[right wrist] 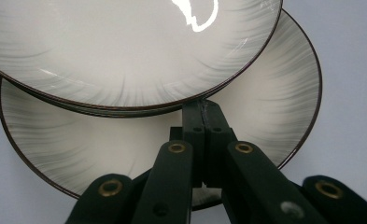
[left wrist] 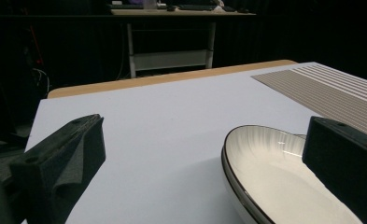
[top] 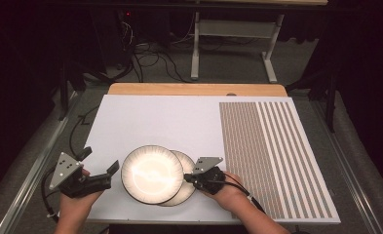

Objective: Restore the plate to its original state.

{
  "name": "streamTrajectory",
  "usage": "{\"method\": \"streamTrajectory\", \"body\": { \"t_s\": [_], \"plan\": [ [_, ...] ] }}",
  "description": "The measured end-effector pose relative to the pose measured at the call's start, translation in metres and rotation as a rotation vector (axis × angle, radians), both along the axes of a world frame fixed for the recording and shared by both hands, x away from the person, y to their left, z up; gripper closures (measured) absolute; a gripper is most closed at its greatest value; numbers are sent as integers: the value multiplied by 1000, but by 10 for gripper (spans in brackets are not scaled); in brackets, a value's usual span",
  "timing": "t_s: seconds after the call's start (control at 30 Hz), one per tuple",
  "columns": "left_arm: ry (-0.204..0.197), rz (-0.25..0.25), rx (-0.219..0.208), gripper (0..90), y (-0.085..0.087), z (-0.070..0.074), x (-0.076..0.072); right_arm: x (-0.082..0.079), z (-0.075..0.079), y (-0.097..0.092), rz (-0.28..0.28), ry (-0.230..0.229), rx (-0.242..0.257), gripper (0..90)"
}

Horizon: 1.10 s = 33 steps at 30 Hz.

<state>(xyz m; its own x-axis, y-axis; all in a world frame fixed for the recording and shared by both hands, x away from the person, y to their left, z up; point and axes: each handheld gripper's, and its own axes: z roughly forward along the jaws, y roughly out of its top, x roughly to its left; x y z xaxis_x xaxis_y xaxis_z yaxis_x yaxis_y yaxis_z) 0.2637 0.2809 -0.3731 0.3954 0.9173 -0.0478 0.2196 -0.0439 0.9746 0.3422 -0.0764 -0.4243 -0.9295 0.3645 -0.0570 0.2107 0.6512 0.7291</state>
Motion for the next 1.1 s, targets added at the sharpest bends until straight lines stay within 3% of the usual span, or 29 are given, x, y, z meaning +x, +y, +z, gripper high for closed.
{"method": "streamTrajectory", "body": {
  "t_s": [1.1],
  "plan": [
    [17, -20, -6, 2, -6, 0, 1, 2, 1, -2, -14, 4, -3, 900]
  ]
}}
